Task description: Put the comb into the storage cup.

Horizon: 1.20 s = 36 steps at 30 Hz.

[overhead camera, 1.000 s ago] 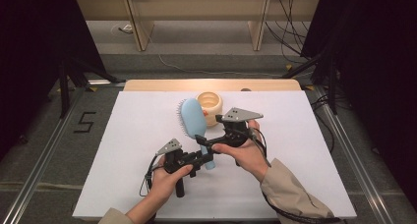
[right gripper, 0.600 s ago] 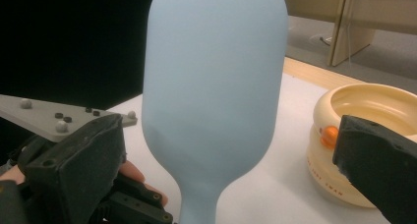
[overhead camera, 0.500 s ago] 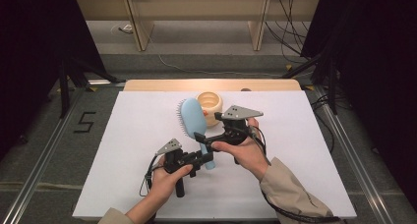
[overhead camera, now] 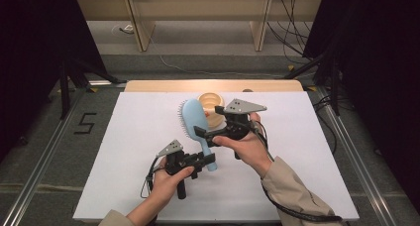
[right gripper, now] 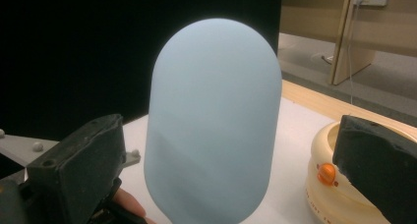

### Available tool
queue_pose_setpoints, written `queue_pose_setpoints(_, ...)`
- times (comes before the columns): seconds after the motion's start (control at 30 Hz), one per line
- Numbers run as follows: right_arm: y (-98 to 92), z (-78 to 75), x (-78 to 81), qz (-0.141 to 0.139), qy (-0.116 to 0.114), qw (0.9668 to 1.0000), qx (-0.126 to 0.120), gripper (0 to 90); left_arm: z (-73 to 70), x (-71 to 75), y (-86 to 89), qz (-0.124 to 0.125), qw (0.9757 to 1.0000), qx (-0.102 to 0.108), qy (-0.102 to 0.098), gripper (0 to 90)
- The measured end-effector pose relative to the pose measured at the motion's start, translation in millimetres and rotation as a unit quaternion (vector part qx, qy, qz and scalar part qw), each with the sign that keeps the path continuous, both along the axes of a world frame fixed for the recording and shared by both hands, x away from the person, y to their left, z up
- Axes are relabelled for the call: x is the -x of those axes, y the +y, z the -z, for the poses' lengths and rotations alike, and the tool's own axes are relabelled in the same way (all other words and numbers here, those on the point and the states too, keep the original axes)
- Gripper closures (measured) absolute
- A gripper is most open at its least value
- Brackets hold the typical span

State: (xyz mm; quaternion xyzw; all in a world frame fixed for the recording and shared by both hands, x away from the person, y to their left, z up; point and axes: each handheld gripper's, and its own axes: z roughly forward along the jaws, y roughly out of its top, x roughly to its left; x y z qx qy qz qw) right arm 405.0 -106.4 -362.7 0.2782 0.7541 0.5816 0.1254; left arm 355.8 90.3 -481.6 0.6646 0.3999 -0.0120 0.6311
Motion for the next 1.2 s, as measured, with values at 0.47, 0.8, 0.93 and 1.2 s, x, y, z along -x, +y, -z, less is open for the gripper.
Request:
queue_pose_setpoints(0.47,4.9,-3.5,-4.8,-0.006,-0.002,1.0,-0.004,0.2,0.2,0.9,-1.1,0.002,1.0,-0.001,-0.001,66.7)
queue_pose_setpoints(0.8,9.5,-4.5,-9.9,-0.008,0.0,1.0,-0.004,0.2,-0.1,1.7,-1.9,0.005,1.0,-0.001,-0.002,66.7)
queue_pose_setpoints(0.93,11.7,-4.3,-10.2,-0.012,0.001,0.9999,-0.005,0.2,-0.1,2.4,-2.9,0.007,1.0,0.0,-0.001,66.7)
queue_pose_setpoints(1.2,14.8,-4.1,-12.4,-0.012,0.002,0.9999,-0.005,0.2,0.3,4.7,-6.0,0.013,0.9999,-0.003,-0.003,66.7)
